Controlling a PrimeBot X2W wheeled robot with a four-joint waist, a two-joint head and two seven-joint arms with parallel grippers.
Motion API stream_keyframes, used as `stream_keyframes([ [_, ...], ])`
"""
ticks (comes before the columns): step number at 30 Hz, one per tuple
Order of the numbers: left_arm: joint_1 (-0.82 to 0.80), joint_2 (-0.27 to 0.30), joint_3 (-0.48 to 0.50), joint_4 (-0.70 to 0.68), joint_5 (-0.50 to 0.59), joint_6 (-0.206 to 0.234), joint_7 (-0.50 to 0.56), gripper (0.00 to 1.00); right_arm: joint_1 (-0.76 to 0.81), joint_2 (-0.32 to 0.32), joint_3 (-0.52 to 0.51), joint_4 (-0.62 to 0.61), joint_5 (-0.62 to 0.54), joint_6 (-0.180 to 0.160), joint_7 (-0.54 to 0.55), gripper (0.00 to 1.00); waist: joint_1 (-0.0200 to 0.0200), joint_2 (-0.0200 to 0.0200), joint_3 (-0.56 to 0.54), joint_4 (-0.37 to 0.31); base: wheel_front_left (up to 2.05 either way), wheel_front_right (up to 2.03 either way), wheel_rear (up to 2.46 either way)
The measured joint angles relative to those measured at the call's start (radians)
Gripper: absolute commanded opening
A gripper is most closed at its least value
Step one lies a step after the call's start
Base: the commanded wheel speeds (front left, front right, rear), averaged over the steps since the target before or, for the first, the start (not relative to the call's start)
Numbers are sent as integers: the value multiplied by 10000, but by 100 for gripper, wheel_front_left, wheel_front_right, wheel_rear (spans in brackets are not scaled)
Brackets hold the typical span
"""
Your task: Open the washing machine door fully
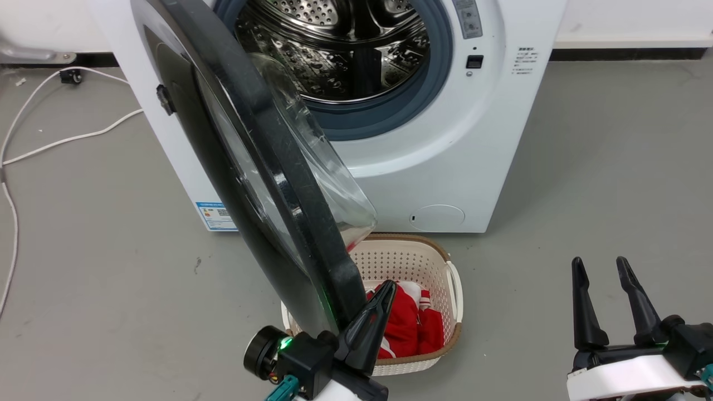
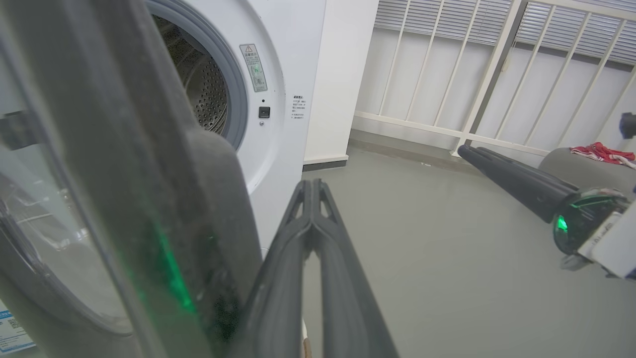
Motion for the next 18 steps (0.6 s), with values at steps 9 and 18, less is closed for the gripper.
stream_keyframes([
  [9, 960, 88, 286, -734, 155, 276, -12, 0, 135, 0, 130, -8, -13, 0, 2, 100, 0, 0, -103, 585, 0, 0, 0],
  [18, 1994, 180, 635, -1415, 54, 671, -17, 0, 179, 0, 221, -180, -155, 0, 140, 100, -1, 0, -214, 1515, 0, 0, 0],
])
